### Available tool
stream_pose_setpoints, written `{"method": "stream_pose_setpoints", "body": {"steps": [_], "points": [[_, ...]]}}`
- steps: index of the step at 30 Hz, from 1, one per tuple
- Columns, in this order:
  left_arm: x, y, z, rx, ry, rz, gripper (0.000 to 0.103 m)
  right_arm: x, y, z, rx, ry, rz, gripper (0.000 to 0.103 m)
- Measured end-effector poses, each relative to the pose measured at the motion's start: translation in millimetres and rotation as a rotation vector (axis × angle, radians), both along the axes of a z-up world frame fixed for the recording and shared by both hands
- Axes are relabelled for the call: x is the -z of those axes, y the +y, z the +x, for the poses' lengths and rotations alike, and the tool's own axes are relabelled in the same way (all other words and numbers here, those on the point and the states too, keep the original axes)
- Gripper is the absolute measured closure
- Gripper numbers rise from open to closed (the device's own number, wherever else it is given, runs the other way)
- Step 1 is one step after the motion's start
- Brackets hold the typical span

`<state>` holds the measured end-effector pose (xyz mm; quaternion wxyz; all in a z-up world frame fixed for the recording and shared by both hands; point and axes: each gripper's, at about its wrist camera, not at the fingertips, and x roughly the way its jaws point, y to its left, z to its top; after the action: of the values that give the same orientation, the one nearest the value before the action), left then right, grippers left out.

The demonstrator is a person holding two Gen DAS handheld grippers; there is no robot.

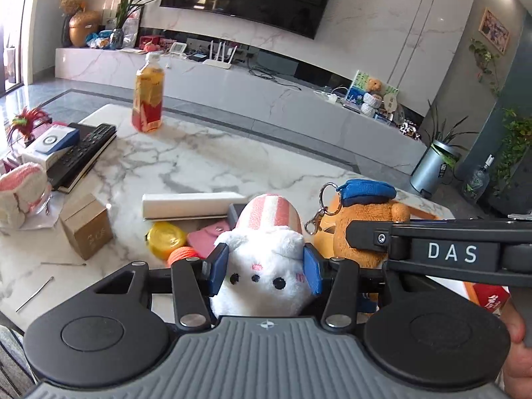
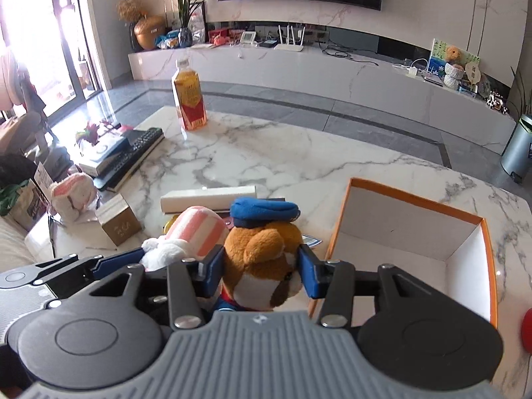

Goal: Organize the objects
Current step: 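Carry the bunny plush and teddy bear over the orange box with both tools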

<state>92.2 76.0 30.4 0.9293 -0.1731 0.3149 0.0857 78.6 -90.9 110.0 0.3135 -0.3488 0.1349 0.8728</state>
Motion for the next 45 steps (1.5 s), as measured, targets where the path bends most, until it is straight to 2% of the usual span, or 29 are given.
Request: {"method": "stream_pose_setpoints", "body": {"steps": [4, 8, 12, 16, 19, 22, 27, 30, 32, 39, 41, 43, 45], "points": [[-20, -27, 8, 0.048, -0.033, 0.031, 0.048, -21, 13, 28, 0.028, 0.034, -0.001, 0.054], [-32, -59, 23, 0.111, -0.055, 0.047, 0.048, -38, 22, 61, 0.072, 0.063, 0.054, 0.054], [-34, -94, 37, 0.182, -0.072, 0.053, 0.048, -48, 32, 95, 0.122, 0.055, 0.097, 0.054], [-25, -119, 45, 0.231, -0.059, 0.052, 0.048, -48, 49, 131, 0.178, 0.033, 0.077, 0.054], [-12, -131, 50, 0.256, -0.005, 0.066, 0.048, -39, 61, 149, 0.195, -0.030, 0.059, 0.053], [2, -134, 51, 0.244, 0.045, 0.059, 0.048, -17, 72, 155, 0.207, -0.145, 0.032, 0.053], [11, -134, 49, 0.244, 0.079, 0.050, 0.048, 30, 82, 149, 0.132, -0.287, -0.087, 0.053], [13, -133, 51, 0.240, 0.099, 0.006, 0.048, 50, 81, 138, 0.097, -0.367, -0.090, 0.053], [15, -134, 51, 0.240, 0.116, -0.036, 0.048, 60, 81, 133, 0.083, -0.396, -0.106, 0.054], [23, -130, 55, 0.230, 0.149, -0.050, 0.049, 85, 83, 127, 0.071, -0.464, -0.091, 0.055], [23, -131, 55, 0.230, 0.150, -0.043, 0.049, 89, 80, 123, 0.055, -0.490, -0.051, 0.054], [22, -133, 54, 0.232, 0.148, -0.039, 0.049, 94, 76, 117, 0.018, -0.539, -0.019, 0.048], [22, -133, 55, 0.234, 0.148, -0.043, 0.049, 93, 71, 119, 0.006, -0.515, -0.032, 0.037]]}}
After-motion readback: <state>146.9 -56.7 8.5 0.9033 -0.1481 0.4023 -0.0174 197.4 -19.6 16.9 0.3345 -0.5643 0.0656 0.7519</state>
